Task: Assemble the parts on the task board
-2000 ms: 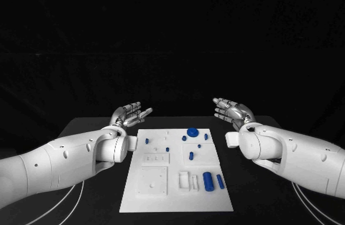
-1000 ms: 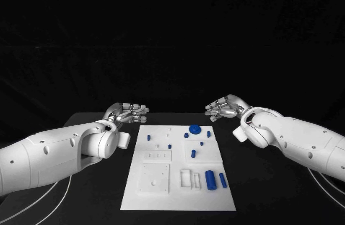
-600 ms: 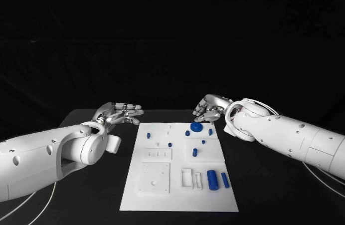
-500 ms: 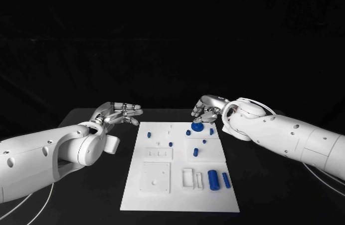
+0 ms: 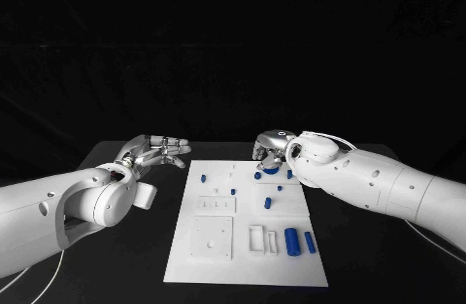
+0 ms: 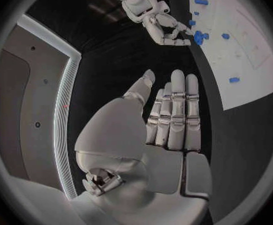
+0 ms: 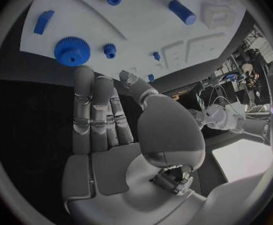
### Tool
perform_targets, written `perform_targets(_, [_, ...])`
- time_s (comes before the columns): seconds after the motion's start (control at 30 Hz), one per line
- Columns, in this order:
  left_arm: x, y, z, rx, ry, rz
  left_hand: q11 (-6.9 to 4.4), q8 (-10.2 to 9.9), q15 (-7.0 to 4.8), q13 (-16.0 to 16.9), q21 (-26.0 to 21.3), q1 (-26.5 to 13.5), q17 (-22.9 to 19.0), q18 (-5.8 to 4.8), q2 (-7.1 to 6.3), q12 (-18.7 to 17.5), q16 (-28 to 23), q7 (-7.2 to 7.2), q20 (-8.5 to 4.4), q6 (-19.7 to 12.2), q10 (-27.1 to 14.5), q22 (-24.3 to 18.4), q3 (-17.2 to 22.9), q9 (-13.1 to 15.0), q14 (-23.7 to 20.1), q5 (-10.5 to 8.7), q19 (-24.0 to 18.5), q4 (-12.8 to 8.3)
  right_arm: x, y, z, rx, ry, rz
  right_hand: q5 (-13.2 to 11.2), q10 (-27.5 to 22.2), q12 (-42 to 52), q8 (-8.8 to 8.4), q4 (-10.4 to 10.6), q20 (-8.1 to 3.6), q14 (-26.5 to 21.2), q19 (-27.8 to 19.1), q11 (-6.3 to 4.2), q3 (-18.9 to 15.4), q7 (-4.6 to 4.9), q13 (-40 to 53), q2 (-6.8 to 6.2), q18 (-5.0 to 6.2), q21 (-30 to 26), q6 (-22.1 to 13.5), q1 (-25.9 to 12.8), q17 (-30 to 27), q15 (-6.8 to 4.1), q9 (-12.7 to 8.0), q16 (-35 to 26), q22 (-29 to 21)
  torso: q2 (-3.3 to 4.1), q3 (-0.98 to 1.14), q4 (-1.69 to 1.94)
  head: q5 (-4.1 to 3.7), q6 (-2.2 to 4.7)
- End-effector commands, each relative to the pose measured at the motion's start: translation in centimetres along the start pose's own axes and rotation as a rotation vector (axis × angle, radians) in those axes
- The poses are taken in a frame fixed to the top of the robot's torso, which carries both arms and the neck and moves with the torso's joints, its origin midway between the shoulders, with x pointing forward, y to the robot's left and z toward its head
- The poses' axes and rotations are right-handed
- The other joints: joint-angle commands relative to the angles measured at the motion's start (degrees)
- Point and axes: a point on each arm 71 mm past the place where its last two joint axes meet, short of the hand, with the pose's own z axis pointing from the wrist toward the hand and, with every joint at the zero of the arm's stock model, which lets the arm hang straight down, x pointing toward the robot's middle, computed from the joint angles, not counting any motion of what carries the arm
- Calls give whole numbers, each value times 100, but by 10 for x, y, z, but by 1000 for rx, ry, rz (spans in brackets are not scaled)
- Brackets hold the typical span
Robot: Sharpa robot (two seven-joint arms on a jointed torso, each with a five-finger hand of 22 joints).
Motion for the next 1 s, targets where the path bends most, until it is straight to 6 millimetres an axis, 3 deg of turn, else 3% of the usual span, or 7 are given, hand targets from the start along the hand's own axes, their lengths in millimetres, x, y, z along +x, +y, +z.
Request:
perform_targets(0.03, [4, -4, 0, 12, 31, 2, -2, -13, 7, 1, 29, -39, -15, 106, -2, -14, 33, 18, 17, -42, -45, -2, -43, -1, -24, 0, -16, -7, 4, 0, 1, 18, 49, -82, -22, -42, 20, 18, 28, -8, -39, 0, -4, 3, -28, 3, -40, 105, -62, -20, 4, -21, 23, 5, 35, 80, 63, 16, 57, -32, 9])
perform_targets(0.53, [3, -12, -1, 26, 35, 10, 7, -13, 10, 1, 29, -26, -51, 115, 5, -14, 68, 21, 23, -47, -80, -10, -87, -1, -20, -1, -3, -8, 12, 2, 0, 17, 111, -107, -35, -5, 20, 20, 26, -7, -47, 88, -11, 56, -37, 3, -38, 108, -338, 27, 1, -69, 23, 7, 91, 525, 139, 45, 115, -76, 5])
perform_targets(1.0, [1, -15, -1, 31, 33, 15, 13, -12, 10, 2, 34, -18, -72, 120, 7, -13, 100, 25, 23, -52, -104, -14, -122, -1, -15, -4, 10, -5, 20, 1, 0, 19, 138, -116, -107, 42, 19, 20, -3, -11, -52, 180, -23, 232, -46, 3, -6, 97, -679, 79, -6, -77, 21, 7, 118, 1042, 179, 32, 131, -68, 9])
